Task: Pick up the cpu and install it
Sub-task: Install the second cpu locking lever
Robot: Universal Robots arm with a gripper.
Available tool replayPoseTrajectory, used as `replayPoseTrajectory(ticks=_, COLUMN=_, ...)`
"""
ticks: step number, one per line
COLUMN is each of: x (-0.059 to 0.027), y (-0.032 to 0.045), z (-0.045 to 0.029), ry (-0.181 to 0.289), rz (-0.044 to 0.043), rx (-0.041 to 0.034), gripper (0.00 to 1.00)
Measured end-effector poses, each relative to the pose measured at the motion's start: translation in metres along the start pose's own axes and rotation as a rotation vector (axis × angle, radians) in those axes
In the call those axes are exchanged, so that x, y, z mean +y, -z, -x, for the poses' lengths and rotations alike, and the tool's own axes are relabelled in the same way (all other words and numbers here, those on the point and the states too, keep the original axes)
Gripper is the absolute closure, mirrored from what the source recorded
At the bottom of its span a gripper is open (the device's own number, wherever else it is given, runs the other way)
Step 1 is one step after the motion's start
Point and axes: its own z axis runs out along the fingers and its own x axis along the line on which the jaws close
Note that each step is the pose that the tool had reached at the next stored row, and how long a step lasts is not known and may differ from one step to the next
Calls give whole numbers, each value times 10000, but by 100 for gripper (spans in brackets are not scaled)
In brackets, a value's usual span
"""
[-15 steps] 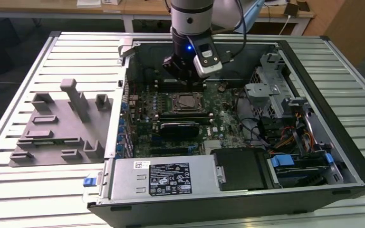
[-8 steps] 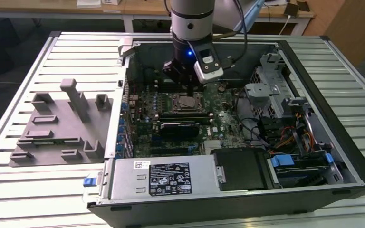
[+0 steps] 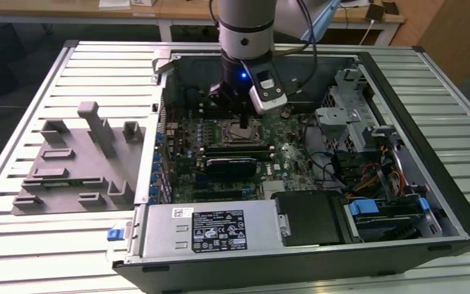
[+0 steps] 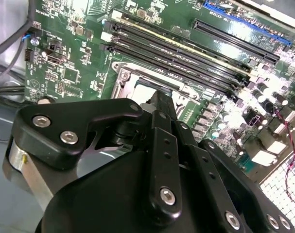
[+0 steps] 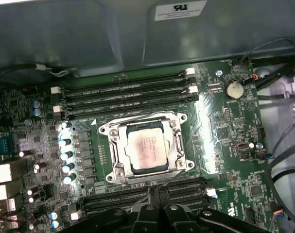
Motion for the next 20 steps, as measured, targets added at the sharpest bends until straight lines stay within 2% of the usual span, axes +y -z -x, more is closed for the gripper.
replayPoseTrajectory(ticks=14, x=-69, y=-132, z=-79, ry=694, rz=137, rx=51, gripper=89)
replayPoseTrajectory(ticks=20, x=-90, y=-173, z=-100, ry=1128, rz=163, rx=74, gripper=89)
